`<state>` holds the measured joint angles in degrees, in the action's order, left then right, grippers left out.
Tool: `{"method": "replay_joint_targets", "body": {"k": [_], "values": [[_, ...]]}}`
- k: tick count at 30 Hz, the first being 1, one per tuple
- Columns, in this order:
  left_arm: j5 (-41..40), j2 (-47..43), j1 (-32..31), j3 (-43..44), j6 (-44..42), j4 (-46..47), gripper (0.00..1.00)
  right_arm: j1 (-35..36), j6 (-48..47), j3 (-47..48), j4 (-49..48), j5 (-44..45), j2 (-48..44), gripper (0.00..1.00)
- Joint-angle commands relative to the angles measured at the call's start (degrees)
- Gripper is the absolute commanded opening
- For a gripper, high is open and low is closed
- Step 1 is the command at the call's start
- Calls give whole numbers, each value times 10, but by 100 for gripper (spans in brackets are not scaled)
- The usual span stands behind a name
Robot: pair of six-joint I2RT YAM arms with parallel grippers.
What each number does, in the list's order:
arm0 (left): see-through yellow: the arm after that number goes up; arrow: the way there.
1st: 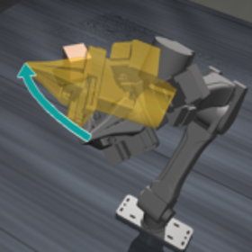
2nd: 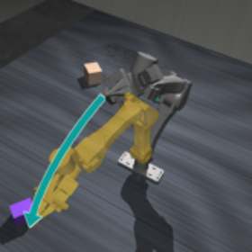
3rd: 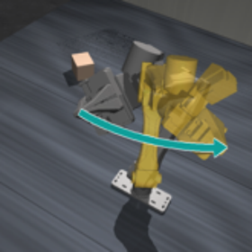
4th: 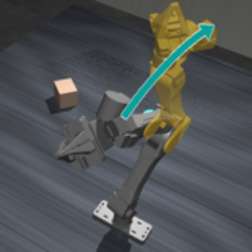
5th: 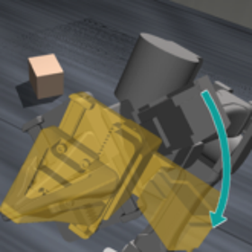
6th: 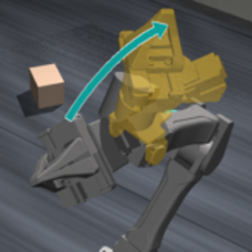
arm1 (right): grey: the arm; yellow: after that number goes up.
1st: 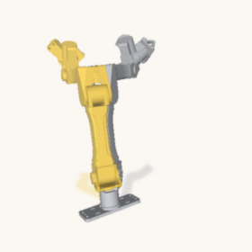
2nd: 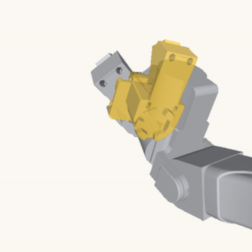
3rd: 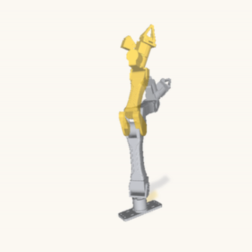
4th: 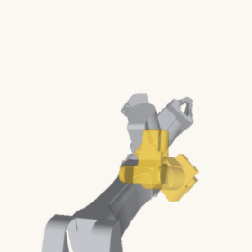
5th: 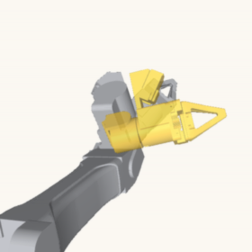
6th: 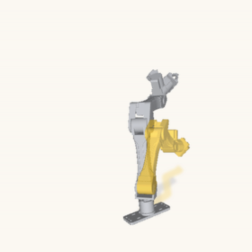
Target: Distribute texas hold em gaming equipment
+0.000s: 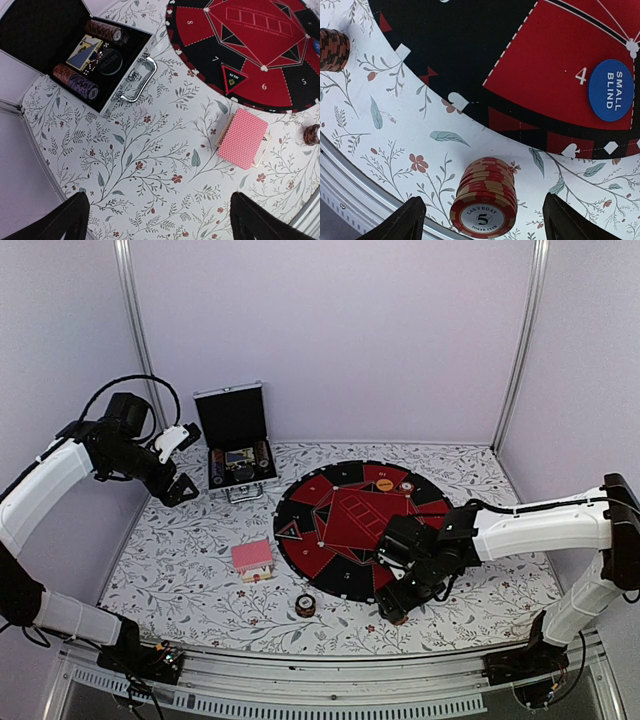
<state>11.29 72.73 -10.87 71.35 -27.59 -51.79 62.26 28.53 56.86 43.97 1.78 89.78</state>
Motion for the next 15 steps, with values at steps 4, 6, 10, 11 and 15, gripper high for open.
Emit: {"method": "replay_joint_targets", "body": {"k": [4, 6, 10, 11, 15], "values": [[1, -3, -7, 10, 2, -7, 100, 5, -4, -8, -20, 2, 19, 81], [0, -3, -7, 10, 2, -7, 100, 4, -5, -9, -23, 2, 21, 79], [-3, -4, -7, 11, 1, -7, 100, 4, -8, -12, -27, 2, 27, 75], [-3, -4, -7, 11, 1, -7, 100, 4, -9, -13, -27, 2, 29, 74], [-2, -4, -8, 11, 2, -7, 100, 5, -11, -14, -28, 4, 35, 70]]}}
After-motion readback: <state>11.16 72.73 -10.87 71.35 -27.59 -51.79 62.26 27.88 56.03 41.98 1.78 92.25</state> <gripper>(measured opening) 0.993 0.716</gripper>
